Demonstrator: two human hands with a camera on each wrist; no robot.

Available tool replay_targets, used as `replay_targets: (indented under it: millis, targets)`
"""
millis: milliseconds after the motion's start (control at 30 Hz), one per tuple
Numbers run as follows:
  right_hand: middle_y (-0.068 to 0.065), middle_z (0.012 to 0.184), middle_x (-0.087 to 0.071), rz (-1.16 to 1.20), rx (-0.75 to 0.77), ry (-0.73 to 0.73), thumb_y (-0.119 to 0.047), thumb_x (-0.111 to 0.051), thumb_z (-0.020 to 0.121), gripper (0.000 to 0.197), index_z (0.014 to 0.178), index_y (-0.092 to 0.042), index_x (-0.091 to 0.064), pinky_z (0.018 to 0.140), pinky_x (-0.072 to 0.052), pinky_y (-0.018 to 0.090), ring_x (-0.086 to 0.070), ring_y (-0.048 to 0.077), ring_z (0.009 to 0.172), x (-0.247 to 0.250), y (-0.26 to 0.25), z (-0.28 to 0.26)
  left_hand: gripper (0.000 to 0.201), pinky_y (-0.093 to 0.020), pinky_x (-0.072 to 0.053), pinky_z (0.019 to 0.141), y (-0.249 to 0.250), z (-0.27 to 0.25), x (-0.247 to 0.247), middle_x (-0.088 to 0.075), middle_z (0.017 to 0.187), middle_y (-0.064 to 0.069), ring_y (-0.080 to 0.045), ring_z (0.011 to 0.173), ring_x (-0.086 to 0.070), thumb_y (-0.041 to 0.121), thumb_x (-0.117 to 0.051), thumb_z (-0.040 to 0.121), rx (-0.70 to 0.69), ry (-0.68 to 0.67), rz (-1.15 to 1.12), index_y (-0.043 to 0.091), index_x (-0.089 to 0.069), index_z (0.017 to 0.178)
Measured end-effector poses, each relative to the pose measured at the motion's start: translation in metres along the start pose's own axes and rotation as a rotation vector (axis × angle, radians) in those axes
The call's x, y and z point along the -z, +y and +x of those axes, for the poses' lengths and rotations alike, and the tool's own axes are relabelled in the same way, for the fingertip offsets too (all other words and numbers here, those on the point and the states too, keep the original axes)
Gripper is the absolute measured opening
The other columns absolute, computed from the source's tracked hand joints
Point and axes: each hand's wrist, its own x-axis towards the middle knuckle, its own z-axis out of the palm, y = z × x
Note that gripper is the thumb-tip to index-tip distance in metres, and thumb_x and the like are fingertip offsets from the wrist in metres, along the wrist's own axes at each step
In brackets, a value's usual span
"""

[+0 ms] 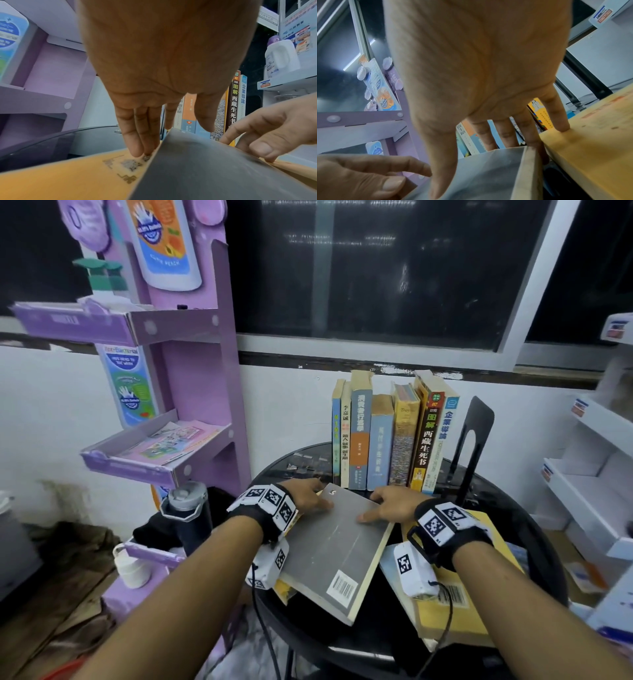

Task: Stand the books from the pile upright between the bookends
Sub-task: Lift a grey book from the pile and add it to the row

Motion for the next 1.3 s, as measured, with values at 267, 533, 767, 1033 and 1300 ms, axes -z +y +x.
replay_targets:
  millis: [267, 533, 767, 1033, 1300]
  targets:
    - [0.003, 0.120, -0.060, 0.040, 0.004, -0.016, -0.055, -0.075, 0.073, 0.065, 0.122, -0.016, -0.056, 0.095, -0.047, 0.037, -0.057, 0.020, 0.108, -0.003, -0.005, 0.002, 0.071, -0.037, -0.039, 0.106, 0.008, 0.005, -0.001, -0.048, 0.141, -0.007, -0.025, 0.126, -0.048, 0.047, -0.067, 0.082, 0.034, -0.028, 0.039, 0.020, -0.039, 0.141]
    - [0.003, 0.113, -0.063, 0.156, 0.078, 0.032, -0.056, -0.075, 0.072, 0.063, 0.117, -0.016, -0.056, 0.091, -0.048, 0.034, -0.059, 0.019, 0.102, 0.000, 0.000, -0.002, 0.067, -0.038, -0.036, 0.109, 0.008, 0.008, -0.001, -0.046, 0.143, -0.009, -0.026, 0.128, -0.046, 0.048, -0.059, 0.089, 0.019, -0.032, -0.037, 0.012, -0.038, 0.142]
    - [0.004, 0.098, -0.060, 0.351, 0.191, 0.085, -0.036, -0.081, 0.075, 0.054, 0.112, -0.015, -0.048, 0.049, -0.052, 0.025, -0.063, 0.015, 0.078, 0.021, -0.006, -0.014, 0.040, -0.041, -0.043, 0.102, 0.013, -0.002, 0.007, -0.052, 0.129, -0.011, -0.027, 0.115, -0.053, 0.020, -0.060, 0.093, -0.049, -0.046, -0.579, 0.012, -0.039, 0.127]
    - [0.003, 0.100, -0.065, 0.316, 0.288, 0.261, -0.033, -0.087, 0.065, 0.055, 0.108, -0.015, -0.058, 0.065, -0.058, 0.031, -0.061, 0.008, 0.079, 0.046, -0.013, -0.034, 0.060, -0.056, -0.046, 0.098, 0.007, -0.006, 0.025, -0.068, 0.117, -0.010, -0.033, 0.109, -0.063, 0.036, -0.080, 0.065, -0.152, -0.121, -0.772, 0.020, -0.059, 0.119]
    - [-0.005, 0.099, -0.063, 0.356, 0.351, 0.414, -0.034, -0.087, 0.064, 0.045, 0.099, -0.021, -0.062, 0.073, -0.054, 0.029, -0.061, 0.011, 0.090, 0.073, -0.008, -0.052, 0.044, -0.046, -0.054, 0.089, 0.023, -0.011, 0.036, -0.067, 0.116, -0.008, -0.027, 0.106, -0.065, 0.014, -0.068, 0.085, -0.329, -0.003, -0.871, 0.016, -0.054, 0.126]
